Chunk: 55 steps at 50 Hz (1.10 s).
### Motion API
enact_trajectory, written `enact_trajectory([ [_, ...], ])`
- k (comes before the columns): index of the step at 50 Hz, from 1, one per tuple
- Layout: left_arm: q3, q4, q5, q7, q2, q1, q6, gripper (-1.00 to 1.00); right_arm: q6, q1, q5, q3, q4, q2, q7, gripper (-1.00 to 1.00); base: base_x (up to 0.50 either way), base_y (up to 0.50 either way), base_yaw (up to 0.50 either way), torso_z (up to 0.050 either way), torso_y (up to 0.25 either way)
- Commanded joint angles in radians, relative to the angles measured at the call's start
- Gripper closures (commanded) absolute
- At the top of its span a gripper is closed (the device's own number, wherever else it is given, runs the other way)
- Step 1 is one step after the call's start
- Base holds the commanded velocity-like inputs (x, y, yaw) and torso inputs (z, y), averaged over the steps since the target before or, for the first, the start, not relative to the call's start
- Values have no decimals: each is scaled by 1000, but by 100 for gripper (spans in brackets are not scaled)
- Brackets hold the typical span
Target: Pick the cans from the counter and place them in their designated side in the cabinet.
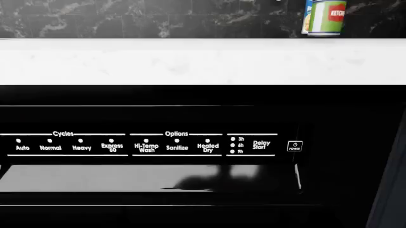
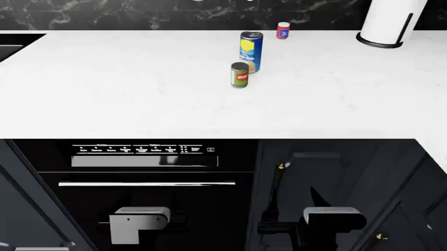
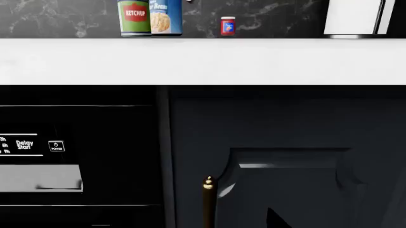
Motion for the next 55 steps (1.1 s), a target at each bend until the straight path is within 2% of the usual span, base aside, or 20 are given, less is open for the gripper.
enact_trajectory([
  [1, 20, 4, -14, -17, -16, 3, 2, -100, 1, -2, 17, -21, -3, 16, 16, -100, 0, 0, 0, 0, 0],
  [9, 47, 10, -54, -28, -43, 8, 11, -100, -1, -4, 44, -51, -4, 41, 38, -100, 0, 0, 0, 4, 0],
  [51, 119, 1, -104, -87, -101, -6, 1, -100, -6, 1, 78, -130, 1, 101, 103, -100, 0, 0, 0, 50, 0],
  [55, 110, 63, -116, -109, -105, -7, -27, -100, 101, 26, 102, -94, -86, 96, 157, -100, 0, 0, 0, 0, 0],
])
